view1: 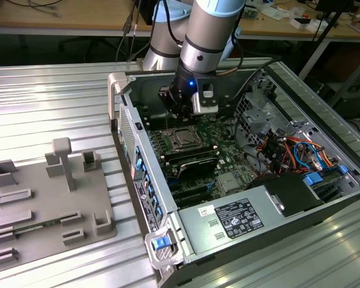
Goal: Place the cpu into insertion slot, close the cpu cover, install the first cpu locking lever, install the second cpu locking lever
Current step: 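Install the first cpu locking lever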
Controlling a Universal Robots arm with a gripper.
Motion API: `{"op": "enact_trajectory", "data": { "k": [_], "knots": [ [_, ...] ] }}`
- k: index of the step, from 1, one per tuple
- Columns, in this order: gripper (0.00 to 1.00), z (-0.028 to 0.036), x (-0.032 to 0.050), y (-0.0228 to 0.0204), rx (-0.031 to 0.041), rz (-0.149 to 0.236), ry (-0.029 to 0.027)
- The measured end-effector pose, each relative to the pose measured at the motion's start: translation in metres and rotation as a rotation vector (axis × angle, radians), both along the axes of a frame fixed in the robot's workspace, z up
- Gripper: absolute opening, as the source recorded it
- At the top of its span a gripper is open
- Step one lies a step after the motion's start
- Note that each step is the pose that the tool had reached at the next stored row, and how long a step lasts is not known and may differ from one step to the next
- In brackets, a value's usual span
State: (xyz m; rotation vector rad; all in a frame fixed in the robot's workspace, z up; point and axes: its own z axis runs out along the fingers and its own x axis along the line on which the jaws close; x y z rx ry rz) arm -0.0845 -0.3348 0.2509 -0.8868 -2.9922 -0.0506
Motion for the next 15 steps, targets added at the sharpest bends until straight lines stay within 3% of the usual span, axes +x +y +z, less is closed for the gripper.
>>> {"op": "enact_trajectory", "data": {
  "k": [4,11,13,15],
  "knots": [
    [0.11,0.0025,0.0000,0.0000,0.0003,0.021,-0.0002],
    [0.11,0.0027,0.0000,0.0000,0.0001,0.024,-0.0001],
    [0.11,0.0028,-0.0001,0.0000,0.0000,0.043,0.0000],
    [0.11,0.0027,-0.0001,0.0000,0.0001,0.091,-0.0001]
  ]
}}
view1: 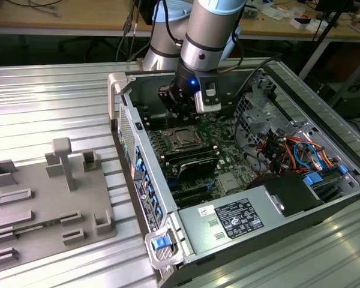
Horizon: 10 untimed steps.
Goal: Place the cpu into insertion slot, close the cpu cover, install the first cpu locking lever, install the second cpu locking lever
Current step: 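Install the first cpu locking lever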
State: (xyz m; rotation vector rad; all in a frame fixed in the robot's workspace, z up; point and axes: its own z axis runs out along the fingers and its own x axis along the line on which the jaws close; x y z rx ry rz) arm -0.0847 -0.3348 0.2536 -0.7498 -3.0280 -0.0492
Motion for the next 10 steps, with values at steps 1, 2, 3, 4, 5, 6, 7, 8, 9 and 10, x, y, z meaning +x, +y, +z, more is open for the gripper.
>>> {"op": "enact_trajectory", "data": {
  "k": [1,2,3,4,5,6,7,8,9,10],
  "knots": [
    [0.11,0.0000,0.0000,0.0000,0.0000,0.018,0.0000],
    [0.11,0.0000,0.0000,0.0000,0.0000,0.044,0.0000],
    [0.11,0.0000,0.0000,0.0000,0.0001,0.064,0.0000],
    [0.11,0.0000,0.0000,0.0000,0.0001,0.078,0.0000],
    [0.11,0.0000,0.0000,0.0000,0.0000,0.097,0.0000],
    [0.11,0.0000,0.0000,0.0000,0.0000,0.112,0.0001],
    [0.11,0.0000,0.0000,0.0000,0.0001,0.139,0.0000],
    [0.11,0.0000,0.0000,0.0000,0.0000,0.167,0.0000],
    [0.11,0.0000,0.0000,0.0000,0.0000,0.194,0.0000],
    [0.11,0.0000,0.0000,0.0000,0.0001,0.221,0.0000]
  ]
}}
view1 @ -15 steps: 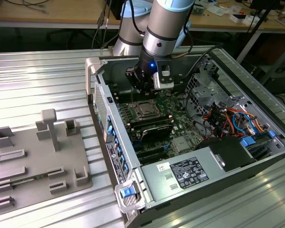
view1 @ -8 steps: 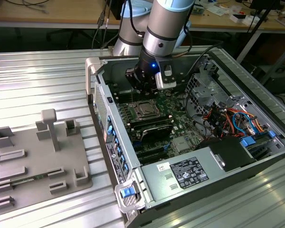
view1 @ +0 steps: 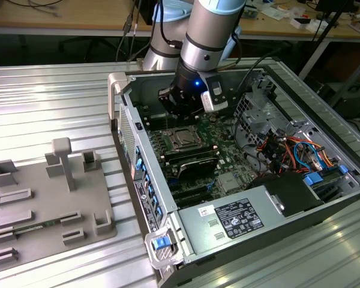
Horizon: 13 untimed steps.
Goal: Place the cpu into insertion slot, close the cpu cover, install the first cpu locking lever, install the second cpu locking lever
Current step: 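Install the first cpu locking lever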
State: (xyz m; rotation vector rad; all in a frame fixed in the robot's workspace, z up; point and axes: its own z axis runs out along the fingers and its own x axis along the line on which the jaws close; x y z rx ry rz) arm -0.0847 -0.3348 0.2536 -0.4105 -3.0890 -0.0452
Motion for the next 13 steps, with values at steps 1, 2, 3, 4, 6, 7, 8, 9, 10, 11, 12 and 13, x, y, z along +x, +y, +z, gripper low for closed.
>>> {"op": "enact_trajectory", "data": {
  "k": [1,2,3,4,6,7,8,9,10,11,12,13],
  "knots": [
    [0.11,0.0000,0.0000,0.0000,-0.0001,0.010,0.0000],
    [0.11,0.0000,-0.0004,0.0000,-0.0001,0.021,0.0001],
    [0.11,0.0001,-0.0005,0.0000,-0.0002,0.033,0.0001],
    [0.11,0.0001,-0.0005,0.0000,-0.0001,0.043,0.0001],
    [0.11,0.0000,-0.0007,0.0000,-0.0001,0.073,0.0000],
    [0.11,0.0000,-0.0007,0.0000,0.0000,0.082,0.0000],
    [0.11,0.0000,-0.0007,0.0000,0.0000,0.090,0.0000],
    [0.11,0.0000,-0.0007,0.0000,0.0000,0.098,0.0000],
    [0.11,0.0000,-0.0009,0.0000,-0.0001,0.105,0.0000],
    [0.11,-0.0001,-0.0016,0.0001,0.0001,0.109,-0.0002],
    [0.11,-0.0001,-0.0018,0.0001,0.0001,0.109,-0.0001],
    [0.11,-0.0001,-0.0022,0.0000,0.0001,0.110,-0.0001]
  ]
}}
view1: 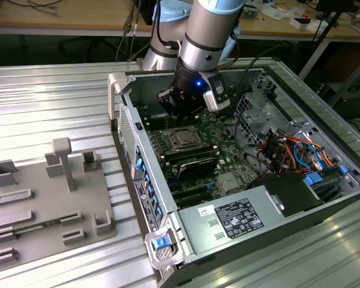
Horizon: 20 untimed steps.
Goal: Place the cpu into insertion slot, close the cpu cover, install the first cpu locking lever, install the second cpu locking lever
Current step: 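Install the first cpu locking lever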
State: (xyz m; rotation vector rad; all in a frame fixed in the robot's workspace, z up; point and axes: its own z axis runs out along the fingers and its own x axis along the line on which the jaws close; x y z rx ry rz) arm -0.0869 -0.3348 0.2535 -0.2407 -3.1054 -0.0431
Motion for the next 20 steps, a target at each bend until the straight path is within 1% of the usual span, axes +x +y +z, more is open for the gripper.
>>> {"op": "enact_trajectory", "data": {
  "k": [4,7,8,9,10,12,14,18,20],
  "knots": [
    [0.11,0.0000,-0.0022,-0.0001,0.0000,0.001,0.0000],
    [0.11,0.0000,-0.0040,0.0000,0.0000,0.025,-0.0001],
    [0.11,0.0001,-0.0047,-0.0001,-0.0002,0.032,-0.0022],
    [0.11,0.0000,-0.0061,-0.0001,-0.0001,0.036,-0.0077],
    [0.11,0.0001,-0.0073,-0.0001,-0.0002,0.039,-0.0106],
    [0.11,0.0001,-0.0094,-0.0001,-0.0003,0.043,-0.0139],
    [0.11,0.0000,-0.0113,0.0000,-0.0001,0.053,-0.0146],
    [0.11,0.0000,-0.0124,-0.0001,0.0001,0.095,-0.0144],
    [0.11,-0.0001,-0.0137,-0.0001,0.0003,0.106,-0.0146]
  ]
}}
